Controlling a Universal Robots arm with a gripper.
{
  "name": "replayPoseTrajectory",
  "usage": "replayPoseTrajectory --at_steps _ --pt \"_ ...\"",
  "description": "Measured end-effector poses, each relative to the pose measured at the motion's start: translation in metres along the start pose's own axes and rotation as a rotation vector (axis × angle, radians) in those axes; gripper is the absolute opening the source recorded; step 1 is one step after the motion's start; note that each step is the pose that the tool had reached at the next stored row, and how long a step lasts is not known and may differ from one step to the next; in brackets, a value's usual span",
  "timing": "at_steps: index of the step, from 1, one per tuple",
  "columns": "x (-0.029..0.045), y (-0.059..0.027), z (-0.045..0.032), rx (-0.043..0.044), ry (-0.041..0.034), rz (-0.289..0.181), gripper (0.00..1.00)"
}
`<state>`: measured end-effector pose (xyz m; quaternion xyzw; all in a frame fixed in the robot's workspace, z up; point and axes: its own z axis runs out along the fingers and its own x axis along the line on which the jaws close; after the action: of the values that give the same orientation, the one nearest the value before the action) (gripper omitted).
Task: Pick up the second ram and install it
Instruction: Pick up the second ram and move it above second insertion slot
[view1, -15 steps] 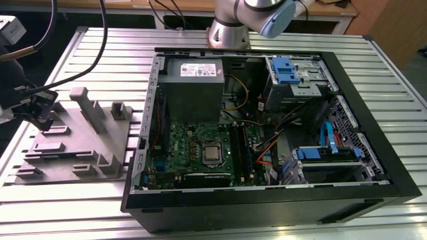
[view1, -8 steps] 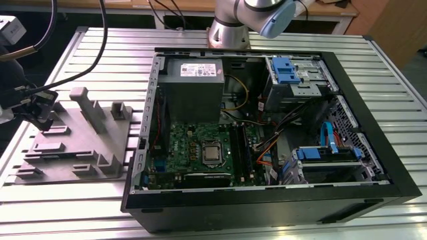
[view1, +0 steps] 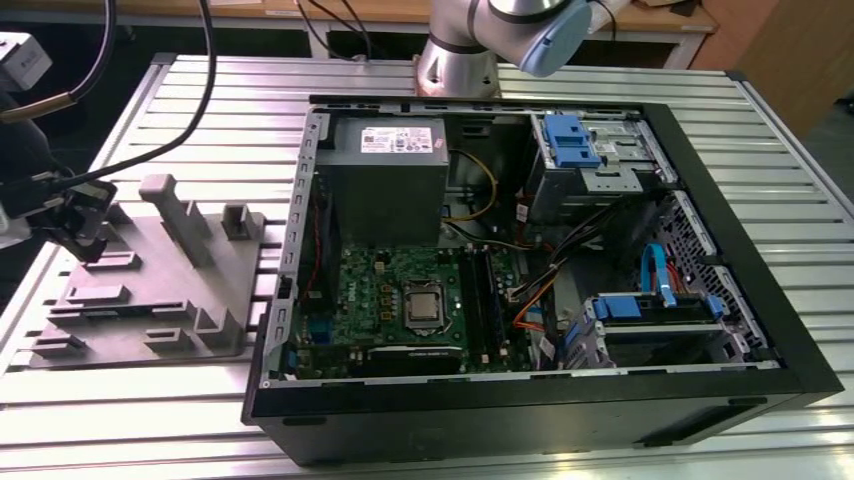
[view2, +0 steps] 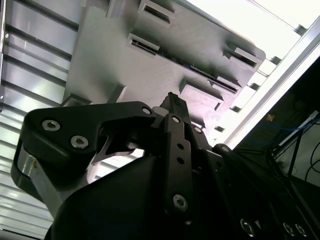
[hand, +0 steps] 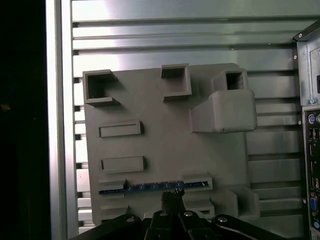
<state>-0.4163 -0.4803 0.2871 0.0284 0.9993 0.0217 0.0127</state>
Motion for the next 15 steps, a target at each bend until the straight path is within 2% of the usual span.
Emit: replayPoseTrajectory --at_steps 5,15 --pt "0.0000 0.0000 0.0007 -0.0005 0.0022 -0.051 0.10" --pt "0.0001 -0.0001 0.0019 -0.0042 0.0100 -0.229 0.10"
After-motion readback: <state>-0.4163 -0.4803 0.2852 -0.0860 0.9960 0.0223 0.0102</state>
